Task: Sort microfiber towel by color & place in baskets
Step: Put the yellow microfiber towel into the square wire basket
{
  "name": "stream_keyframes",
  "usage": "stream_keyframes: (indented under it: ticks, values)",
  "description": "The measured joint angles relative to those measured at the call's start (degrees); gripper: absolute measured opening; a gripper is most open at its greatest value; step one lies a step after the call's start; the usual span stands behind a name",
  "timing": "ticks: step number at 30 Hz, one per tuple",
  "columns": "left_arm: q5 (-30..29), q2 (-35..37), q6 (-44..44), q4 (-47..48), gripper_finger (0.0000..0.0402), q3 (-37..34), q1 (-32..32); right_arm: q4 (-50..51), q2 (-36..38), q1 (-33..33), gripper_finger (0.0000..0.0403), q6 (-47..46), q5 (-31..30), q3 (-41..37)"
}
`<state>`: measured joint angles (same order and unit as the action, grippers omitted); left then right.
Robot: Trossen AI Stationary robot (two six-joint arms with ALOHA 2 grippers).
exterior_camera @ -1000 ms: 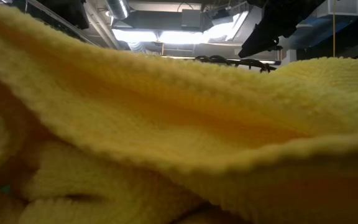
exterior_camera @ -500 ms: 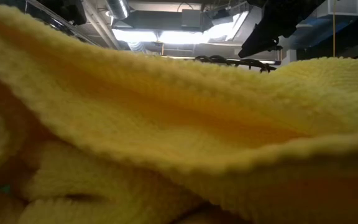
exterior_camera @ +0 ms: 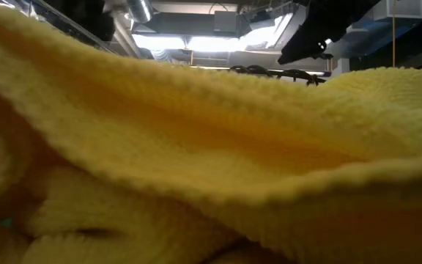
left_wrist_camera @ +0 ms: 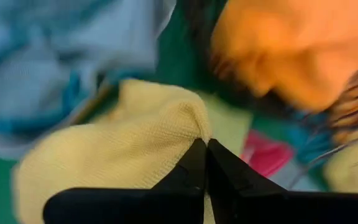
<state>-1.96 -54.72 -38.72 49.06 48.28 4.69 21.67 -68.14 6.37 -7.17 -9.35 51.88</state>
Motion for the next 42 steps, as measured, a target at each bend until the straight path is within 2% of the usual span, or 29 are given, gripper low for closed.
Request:
stream_keyframes:
  ticks: [4, 9, 17, 22, 34, 42]
  values:
    - [-3.6, 0.0, 2.4, -2.9, 0.0001, 6.4, 0.0, -7.7, 0.0, 0.0, 0.0182, 2.8, 0.0, 0.0]
    - [-6.3, 0.0, 7.8, -12.5, 0.0001, 11.6, 0.0, -21.6, 0.0, 0.0, 0.0182, 9.8, -0.1, 0.0]
    - [-6.4, -1.8, 16.7, -34.8, 0.0, 12.0, 0.0, -35.8, 0.0, 0.0, 0.0182, 18.5, -0.6, 0.0]
    - [-2.8, -6.3, 21.2, -44.5, 0.0, 12.0, 0.0, -41.5, 0.0, 0.0, 0.0182, 21.9, -0.6, 0.0]
    - [8.7, -21.0, 22.9, -62.9, 0.0, 11.9, 0.0, -44.2, -0.4, 0.0, 0.0182, 24.4, -0.7, 0.0]
    - [11.2, -25.0, 22.9, -66.5, 0.0, 11.9, -1.2, -39.3, -2.3, 0.0, 0.0182, 24.4, -2.9, 0.0]
